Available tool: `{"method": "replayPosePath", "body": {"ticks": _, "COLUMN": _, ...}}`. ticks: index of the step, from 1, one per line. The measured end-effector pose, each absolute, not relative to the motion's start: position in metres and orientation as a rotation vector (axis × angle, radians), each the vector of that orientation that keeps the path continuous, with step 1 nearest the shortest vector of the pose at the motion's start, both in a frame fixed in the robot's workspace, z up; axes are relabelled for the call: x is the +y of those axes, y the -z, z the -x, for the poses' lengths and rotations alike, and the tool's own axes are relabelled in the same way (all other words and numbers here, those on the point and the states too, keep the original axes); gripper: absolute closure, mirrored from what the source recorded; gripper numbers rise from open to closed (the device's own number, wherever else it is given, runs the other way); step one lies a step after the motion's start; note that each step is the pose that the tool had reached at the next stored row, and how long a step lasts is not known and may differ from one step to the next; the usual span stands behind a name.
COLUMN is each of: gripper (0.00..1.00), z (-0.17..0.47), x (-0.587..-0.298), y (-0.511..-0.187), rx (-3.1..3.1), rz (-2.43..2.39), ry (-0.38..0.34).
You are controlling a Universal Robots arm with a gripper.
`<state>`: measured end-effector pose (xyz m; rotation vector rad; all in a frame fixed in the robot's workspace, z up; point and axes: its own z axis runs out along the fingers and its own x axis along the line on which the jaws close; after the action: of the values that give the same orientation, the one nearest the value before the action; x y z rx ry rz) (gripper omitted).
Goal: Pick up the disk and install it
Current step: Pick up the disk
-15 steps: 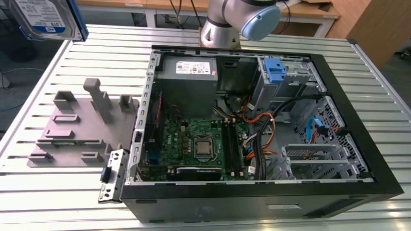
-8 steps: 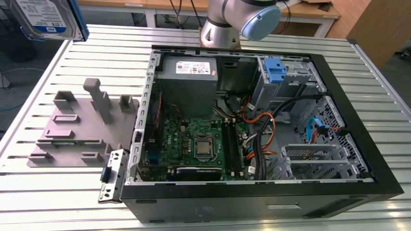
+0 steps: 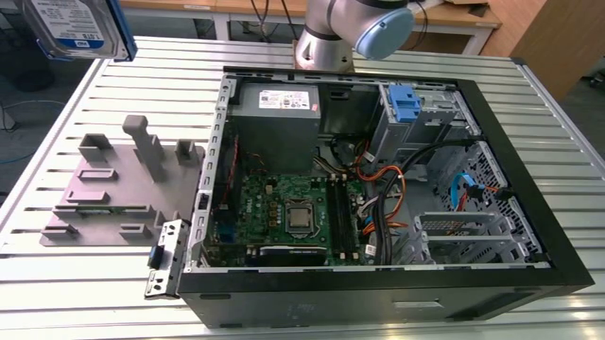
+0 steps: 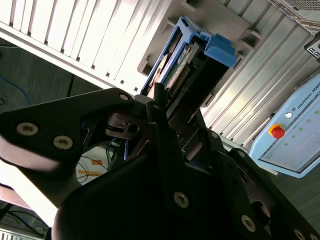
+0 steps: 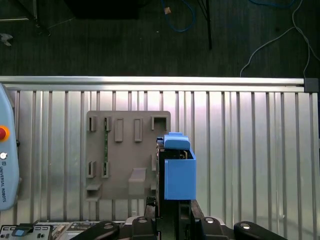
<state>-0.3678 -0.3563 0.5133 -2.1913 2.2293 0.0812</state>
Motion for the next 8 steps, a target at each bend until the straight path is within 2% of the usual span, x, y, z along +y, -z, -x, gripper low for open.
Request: {"method": "replayPosePath", "body": {"ticks": 8, "gripper": 0.65, "z": 0.3608, "x": -0.3562, "y": -0.5133, "rx": 2.229, "rz": 2.191, "ry": -0.081}}
